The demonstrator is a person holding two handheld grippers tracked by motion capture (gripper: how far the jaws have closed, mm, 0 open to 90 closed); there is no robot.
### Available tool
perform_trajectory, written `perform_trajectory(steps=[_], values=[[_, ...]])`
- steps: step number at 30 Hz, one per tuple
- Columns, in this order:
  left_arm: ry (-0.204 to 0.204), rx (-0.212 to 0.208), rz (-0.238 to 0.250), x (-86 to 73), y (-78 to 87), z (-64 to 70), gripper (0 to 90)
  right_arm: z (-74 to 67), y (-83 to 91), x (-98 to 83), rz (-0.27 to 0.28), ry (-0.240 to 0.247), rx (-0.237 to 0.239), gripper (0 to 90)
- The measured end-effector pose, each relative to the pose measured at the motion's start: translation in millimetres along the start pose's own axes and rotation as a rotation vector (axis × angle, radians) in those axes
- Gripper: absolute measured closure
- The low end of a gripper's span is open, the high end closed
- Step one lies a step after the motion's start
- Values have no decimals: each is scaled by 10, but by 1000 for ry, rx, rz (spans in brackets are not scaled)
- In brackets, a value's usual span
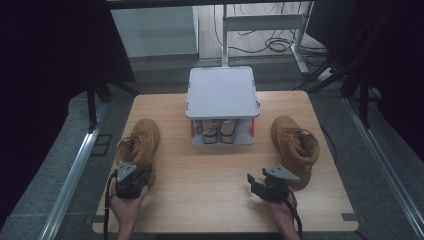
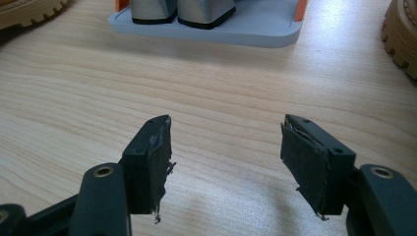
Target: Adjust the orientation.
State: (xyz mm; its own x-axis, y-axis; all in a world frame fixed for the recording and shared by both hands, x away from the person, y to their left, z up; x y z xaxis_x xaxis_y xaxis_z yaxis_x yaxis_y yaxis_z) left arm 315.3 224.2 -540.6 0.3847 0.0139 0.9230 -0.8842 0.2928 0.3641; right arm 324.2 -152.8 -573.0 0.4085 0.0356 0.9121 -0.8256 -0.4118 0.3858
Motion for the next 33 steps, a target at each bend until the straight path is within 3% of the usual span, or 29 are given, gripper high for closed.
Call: perform_trajectory(steps=[15,26,33], values=[[-11,11,-35,-21,138,-181,897,18,2,0,-1,-2,-5,363],[29,55,-23,-5,280,-531,896,16,-9,-13,-5,3,-6,363],[30,48,-22,-9,279,-540,896,18,-11,-16,-8,2,-7,362]])
Point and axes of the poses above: each handheld gripper's, and its own axes: y roughly backward along the jaws, x roughly out of its top, z roughly to its right, the point moved 8 cm from there along -y, roughly forward along the jaws, and after that the axes turned 10 degrees about z, right-handed, at the moved point
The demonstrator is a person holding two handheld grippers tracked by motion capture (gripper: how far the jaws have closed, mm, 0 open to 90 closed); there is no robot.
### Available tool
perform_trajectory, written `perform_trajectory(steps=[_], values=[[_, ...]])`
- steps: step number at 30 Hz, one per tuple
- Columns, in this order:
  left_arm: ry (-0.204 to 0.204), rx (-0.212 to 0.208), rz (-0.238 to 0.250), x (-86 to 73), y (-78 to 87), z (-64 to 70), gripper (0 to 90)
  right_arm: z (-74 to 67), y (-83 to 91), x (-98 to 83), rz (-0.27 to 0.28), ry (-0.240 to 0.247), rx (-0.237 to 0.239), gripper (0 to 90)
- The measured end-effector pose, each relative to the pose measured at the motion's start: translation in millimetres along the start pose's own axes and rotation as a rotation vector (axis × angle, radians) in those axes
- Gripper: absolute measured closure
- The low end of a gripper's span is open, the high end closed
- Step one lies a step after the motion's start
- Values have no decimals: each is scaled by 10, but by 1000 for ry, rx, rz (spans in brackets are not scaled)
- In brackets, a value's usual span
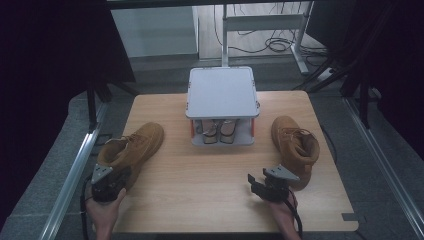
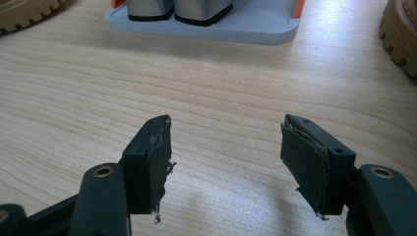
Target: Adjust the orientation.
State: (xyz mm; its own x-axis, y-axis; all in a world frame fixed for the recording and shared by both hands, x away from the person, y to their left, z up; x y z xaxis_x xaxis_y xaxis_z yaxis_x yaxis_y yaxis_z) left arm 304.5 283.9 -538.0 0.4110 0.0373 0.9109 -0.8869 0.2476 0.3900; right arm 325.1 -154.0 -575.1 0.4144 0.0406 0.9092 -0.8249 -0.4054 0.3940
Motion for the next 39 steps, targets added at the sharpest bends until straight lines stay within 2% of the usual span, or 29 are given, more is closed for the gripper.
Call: perform_trajectory(steps=[5,9,15,18,22,25,27,30,35,39], values=[[11,-25,-3,-15,-17,37,889,-2,-2,-2,0,0,2,363],[2,-34,2,-7,-29,100,863,-11,-1,-1,1,1,4,364],[-18,-71,7,27,-44,296,766,-10,7,10,9,3,5,394],[-37,-92,-6,6,-78,399,730,-19,16,21,14,8,7,418],[-62,-125,-35,-56,-146,551,664,-37,28,44,22,39,7,463],[-85,-136,-44,-90,-189,642,612,-44,37,57,28,61,3,522],[-88,-149,-50,-111,-210,693,564,-38,49,73,39,76,-10,573],[-92,-172,-64,-143,-237,762,525,-29,70,100,55,75,-4,658],[-95,-207,-86,-188,-281,849,501,11,114,138,78,75,-1,798],[-93,-218,-111,-243,-325,882,493,55,141,157,85,85,-9,862]])
Point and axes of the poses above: each handheld gripper's, and its own axes: y roughly backward along the jaws, x roughly out of its top, z roughly to its right, the point moved 8 cm from there along -y, roughly forward along the jaws, and after that the axes turned 10 degrees about z, right-handed, at the moved point
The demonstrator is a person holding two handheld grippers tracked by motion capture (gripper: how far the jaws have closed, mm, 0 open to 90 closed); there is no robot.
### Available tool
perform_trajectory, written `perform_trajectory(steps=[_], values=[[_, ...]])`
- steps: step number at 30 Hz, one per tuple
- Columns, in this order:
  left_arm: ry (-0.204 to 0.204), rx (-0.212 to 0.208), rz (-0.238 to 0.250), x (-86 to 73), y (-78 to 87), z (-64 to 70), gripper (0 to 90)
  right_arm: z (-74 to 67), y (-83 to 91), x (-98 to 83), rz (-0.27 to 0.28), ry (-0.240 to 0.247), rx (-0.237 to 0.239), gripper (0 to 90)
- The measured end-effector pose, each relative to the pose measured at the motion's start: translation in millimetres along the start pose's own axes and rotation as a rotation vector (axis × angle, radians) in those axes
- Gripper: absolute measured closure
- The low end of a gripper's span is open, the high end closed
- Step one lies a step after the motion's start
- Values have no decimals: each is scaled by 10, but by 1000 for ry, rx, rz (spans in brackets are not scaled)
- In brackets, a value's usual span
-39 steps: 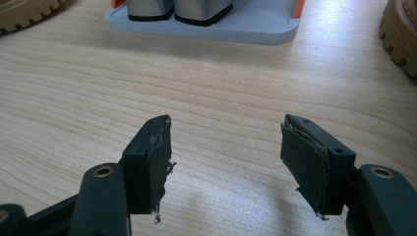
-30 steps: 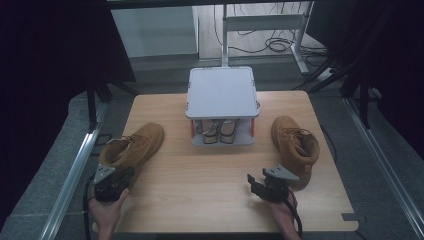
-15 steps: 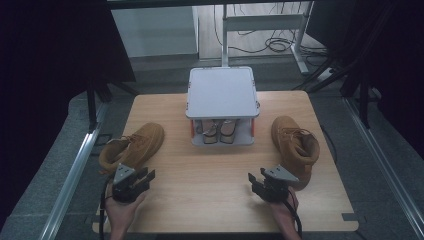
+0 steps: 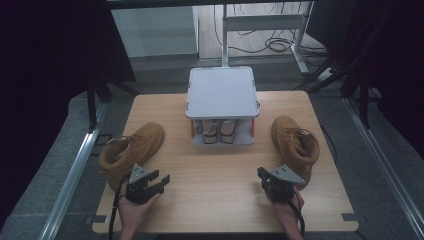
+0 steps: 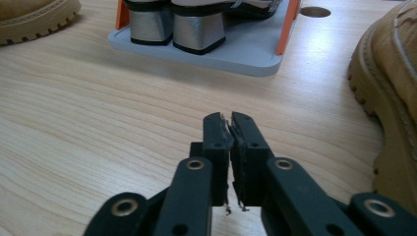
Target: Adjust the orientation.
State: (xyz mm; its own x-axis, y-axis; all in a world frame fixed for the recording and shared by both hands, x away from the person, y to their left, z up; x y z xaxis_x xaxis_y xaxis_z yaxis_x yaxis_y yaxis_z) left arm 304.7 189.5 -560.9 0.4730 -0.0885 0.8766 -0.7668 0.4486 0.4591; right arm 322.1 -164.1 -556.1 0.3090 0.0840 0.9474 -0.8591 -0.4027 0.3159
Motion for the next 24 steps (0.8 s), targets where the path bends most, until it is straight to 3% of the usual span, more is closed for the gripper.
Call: perform_trajectory(steps=[3,8,19,22,24], values=[[-4,-6,-11,-25,-27,22,489,35,12,8,1,5,-5,872],[8,-11,11,7,-23,24,490,149,62,36,12,46,-45,891],[19,-12,10,5,-23,-5,487,626,247,-5,13,24,-154,895],[30,-9,13,9,-13,-29,488,692,279,-1,33,-6,-94,895],[30,-9,14,9,-11,-33,488,707,290,-10,35,12,-82,895]])
Point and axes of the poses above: each handheld gripper's, and its own axes: y roughly backward along the jaws, x roughly out of its top, z roughly to its right, the point moved 8 cm from there along -y, roughly forward along the jaws, and after that the axes turned 10 degrees about z, right-handed, at the moved point
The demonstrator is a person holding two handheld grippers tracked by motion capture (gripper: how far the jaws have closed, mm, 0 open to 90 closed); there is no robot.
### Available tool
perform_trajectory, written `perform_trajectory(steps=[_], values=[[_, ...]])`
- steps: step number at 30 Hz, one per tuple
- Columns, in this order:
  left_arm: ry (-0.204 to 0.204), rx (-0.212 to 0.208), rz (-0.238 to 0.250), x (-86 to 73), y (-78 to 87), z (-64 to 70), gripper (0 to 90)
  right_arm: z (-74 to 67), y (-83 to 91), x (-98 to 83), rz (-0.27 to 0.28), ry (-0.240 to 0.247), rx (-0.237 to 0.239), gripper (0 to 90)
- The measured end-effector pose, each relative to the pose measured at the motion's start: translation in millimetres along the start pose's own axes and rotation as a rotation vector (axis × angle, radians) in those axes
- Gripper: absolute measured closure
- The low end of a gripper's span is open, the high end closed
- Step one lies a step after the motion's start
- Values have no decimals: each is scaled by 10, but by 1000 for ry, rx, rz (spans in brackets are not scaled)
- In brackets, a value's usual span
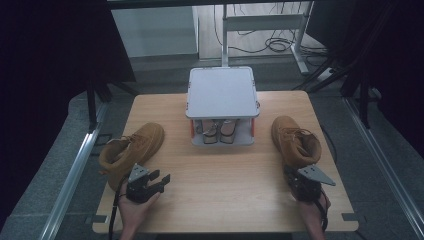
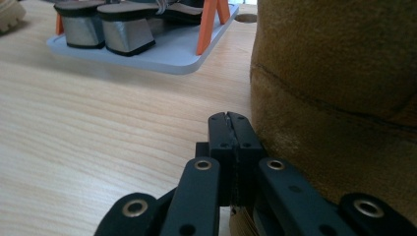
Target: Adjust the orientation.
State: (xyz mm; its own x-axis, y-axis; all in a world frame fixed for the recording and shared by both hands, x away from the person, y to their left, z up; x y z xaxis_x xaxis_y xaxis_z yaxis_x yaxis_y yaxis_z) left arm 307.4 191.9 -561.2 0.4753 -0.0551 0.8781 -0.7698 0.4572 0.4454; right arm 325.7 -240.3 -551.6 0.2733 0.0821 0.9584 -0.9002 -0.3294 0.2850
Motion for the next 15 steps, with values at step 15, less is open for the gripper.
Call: perform_trajectory(steps=[15], values=[[6,4,-1,-5,10,-39,488,454,245,-51,8,-65,-39,895]])
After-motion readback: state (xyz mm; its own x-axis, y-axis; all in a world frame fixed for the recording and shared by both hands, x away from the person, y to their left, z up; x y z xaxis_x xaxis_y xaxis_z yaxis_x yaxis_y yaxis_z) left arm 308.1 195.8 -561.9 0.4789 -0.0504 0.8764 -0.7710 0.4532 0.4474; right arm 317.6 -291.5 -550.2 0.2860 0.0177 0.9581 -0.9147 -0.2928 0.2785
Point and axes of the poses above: each handheld gripper's, and its own axes: y roughly backward along the jaws, x roughly out of its top, z roughly to its right, the point moved 8 cm from there along -y, roughly forward along the jaws, and after that the axes turned 10 degrees about z, right-handed, at the moved point
